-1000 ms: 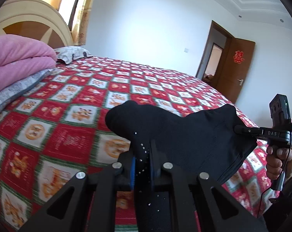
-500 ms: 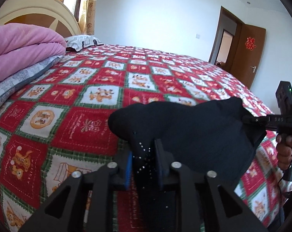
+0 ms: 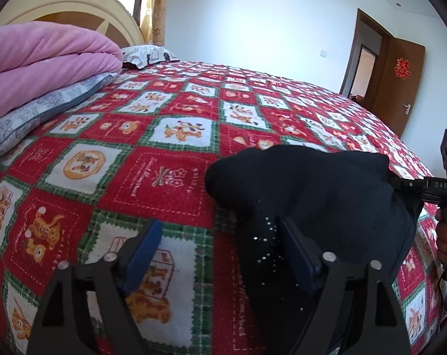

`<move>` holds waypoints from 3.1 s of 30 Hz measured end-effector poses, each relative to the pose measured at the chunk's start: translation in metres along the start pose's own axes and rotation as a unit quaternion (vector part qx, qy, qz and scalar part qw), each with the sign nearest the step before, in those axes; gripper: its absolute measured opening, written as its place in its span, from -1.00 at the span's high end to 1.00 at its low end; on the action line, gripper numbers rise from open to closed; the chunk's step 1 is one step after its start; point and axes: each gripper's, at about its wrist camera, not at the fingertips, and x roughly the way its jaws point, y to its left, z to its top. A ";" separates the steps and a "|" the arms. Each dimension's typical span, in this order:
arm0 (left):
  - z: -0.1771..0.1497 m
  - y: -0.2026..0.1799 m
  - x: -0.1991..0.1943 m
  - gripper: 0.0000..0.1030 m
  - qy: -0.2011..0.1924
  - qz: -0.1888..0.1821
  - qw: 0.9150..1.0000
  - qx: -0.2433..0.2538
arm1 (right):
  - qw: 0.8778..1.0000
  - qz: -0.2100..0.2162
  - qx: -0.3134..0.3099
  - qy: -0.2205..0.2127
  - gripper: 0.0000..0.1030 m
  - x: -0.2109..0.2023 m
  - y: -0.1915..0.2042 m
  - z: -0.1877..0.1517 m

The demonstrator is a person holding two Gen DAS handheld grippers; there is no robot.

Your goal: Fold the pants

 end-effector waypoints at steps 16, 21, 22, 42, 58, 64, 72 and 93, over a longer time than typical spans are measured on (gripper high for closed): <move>-0.013 0.025 -0.060 -0.93 0.002 0.086 0.995 -0.043 | 0.995 -0.070 -0.010 -0.076 0.00 -0.093 -0.007 -0.027; -0.004 0.001 -0.092 -0.93 -0.040 0.066 0.996 -0.048 | 0.993 -0.060 -0.013 -0.105 -0.12 -0.136 0.011 -0.053; -0.003 -0.007 -0.098 -0.93 -0.046 0.062 0.996 -0.044 | 0.992 -0.057 -0.015 -0.108 -0.13 -0.143 0.013 -0.057; -0.017 -0.092 -0.177 -0.97 -0.105 0.001 0.994 0.022 | 0.974 -0.074 -0.122 -0.174 -0.26 -0.225 0.081 -0.119; -0.020 -0.109 -0.190 -0.97 -0.122 -0.003 0.992 0.032 | 0.967 -0.080 -0.158 -0.185 -0.28 -0.244 0.100 -0.124; -0.019 -0.112 -0.197 -1.00 -0.134 -0.001 0.990 0.038 | 0.965 -0.081 -0.162 -0.187 -0.29 -0.245 0.104 -0.125; -0.018 -0.114 -0.198 -1.00 -0.134 0.003 0.990 0.041 | 0.964 -0.086 -0.160 -0.195 -0.29 -0.249 0.104 -0.125; -0.016 -0.116 -0.202 -1.00 -0.152 0.009 0.988 0.038 | 0.961 -0.092 -0.162 -0.205 -0.29 -0.252 0.107 -0.125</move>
